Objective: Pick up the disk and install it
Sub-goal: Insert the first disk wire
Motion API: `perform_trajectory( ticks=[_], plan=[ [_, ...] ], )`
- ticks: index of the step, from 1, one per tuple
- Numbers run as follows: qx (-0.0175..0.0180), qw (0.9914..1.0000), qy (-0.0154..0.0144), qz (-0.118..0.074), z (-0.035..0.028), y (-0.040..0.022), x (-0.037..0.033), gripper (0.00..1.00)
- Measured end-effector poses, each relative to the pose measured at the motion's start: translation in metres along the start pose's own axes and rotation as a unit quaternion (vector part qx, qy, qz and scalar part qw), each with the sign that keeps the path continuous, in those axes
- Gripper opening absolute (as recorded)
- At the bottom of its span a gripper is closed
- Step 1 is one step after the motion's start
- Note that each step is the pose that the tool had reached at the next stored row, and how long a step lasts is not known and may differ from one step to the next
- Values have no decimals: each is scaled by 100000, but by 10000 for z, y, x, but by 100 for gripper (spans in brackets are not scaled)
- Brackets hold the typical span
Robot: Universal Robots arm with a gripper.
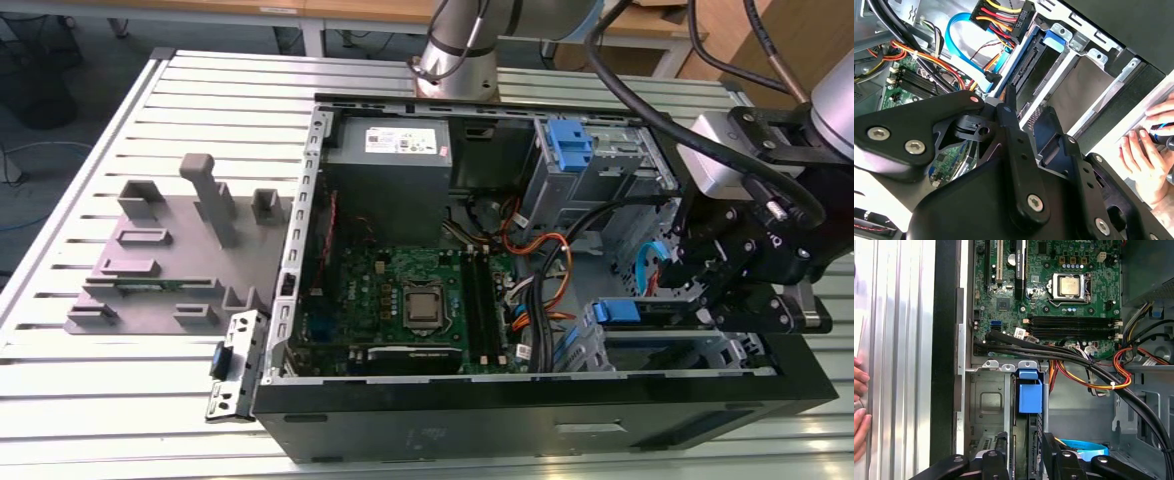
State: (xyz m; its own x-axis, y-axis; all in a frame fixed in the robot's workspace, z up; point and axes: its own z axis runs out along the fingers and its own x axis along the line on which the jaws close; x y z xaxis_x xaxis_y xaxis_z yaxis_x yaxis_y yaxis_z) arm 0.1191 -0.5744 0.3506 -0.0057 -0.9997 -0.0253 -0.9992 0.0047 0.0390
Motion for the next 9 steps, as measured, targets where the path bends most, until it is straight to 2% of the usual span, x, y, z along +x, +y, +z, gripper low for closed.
perform_trajectory(
  ticks=[4,9],
  plan=[
    [0,100000,-8,-2,-7,0,-1,42],
    [2,100000,-21,0,-84,3,-2,42]
  ],
)
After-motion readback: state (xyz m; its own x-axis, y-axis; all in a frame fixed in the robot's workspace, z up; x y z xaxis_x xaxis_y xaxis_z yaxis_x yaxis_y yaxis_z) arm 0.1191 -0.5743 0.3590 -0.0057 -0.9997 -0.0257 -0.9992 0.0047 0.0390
